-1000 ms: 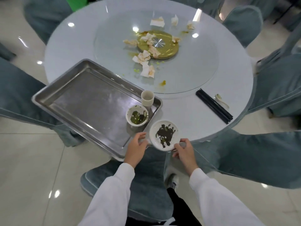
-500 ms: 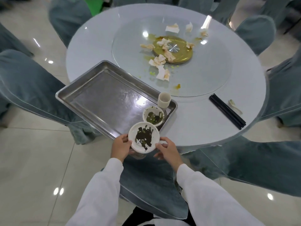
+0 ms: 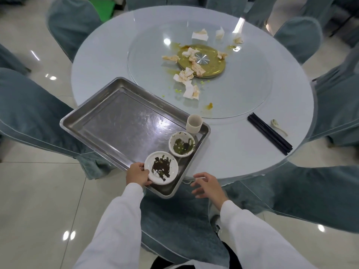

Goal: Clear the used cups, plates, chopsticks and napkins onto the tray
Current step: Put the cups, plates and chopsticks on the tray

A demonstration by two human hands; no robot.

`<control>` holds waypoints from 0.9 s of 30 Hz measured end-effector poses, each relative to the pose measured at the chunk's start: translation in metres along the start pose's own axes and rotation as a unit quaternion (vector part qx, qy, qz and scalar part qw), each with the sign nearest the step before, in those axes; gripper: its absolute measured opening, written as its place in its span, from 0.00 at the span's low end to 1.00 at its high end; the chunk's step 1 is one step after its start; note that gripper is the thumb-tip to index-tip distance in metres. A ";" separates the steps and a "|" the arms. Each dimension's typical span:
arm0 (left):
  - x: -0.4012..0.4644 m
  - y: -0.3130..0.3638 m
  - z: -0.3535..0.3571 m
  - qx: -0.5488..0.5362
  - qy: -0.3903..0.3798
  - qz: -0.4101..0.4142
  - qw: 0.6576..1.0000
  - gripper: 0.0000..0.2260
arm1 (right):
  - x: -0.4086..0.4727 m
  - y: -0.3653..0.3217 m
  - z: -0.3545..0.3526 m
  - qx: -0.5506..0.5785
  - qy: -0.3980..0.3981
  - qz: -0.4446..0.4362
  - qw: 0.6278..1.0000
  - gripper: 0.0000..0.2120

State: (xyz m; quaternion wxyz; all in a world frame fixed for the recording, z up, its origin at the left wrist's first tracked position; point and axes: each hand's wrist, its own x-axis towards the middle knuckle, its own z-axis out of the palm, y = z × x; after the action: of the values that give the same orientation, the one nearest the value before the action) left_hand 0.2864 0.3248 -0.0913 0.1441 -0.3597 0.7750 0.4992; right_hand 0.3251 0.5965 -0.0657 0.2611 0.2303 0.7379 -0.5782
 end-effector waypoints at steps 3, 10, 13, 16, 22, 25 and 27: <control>0.007 0.001 0.006 0.041 -0.010 0.005 0.999 0.13 | 0.003 0.003 -0.007 -0.004 0.007 -0.001 1.000 0.07; 0.005 -0.002 0.019 0.104 0.026 0.048 0.993 0.13 | 0.007 0.014 -0.021 0.014 0.020 0.006 1.000 0.07; 0.003 -0.001 0.019 0.130 0.063 0.066 0.987 0.12 | 0.006 0.020 -0.025 0.035 0.029 0.016 0.999 0.07; -0.001 0.003 0.018 0.128 0.063 0.072 0.987 0.14 | 0.003 0.025 -0.028 0.052 0.036 0.021 0.998 0.07; -0.020 0.006 0.019 0.094 0.041 0.099 0.990 0.12 | -0.002 0.027 -0.027 0.071 0.043 0.026 0.996 0.07; -0.031 0.007 0.025 0.102 0.014 0.149 0.983 0.10 | -0.005 0.027 -0.028 0.074 0.043 0.021 0.996 0.07; -0.040 0.009 0.030 0.107 -0.015 0.175 0.979 0.09 | -0.008 0.027 -0.030 0.076 0.045 0.019 0.996 0.07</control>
State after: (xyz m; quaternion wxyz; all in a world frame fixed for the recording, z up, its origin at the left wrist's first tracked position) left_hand 0.3042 0.3703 -0.0756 0.1044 -0.1936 0.8725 0.4363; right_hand 0.3451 0.6317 -0.0747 0.2201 0.2894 0.6981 -0.6169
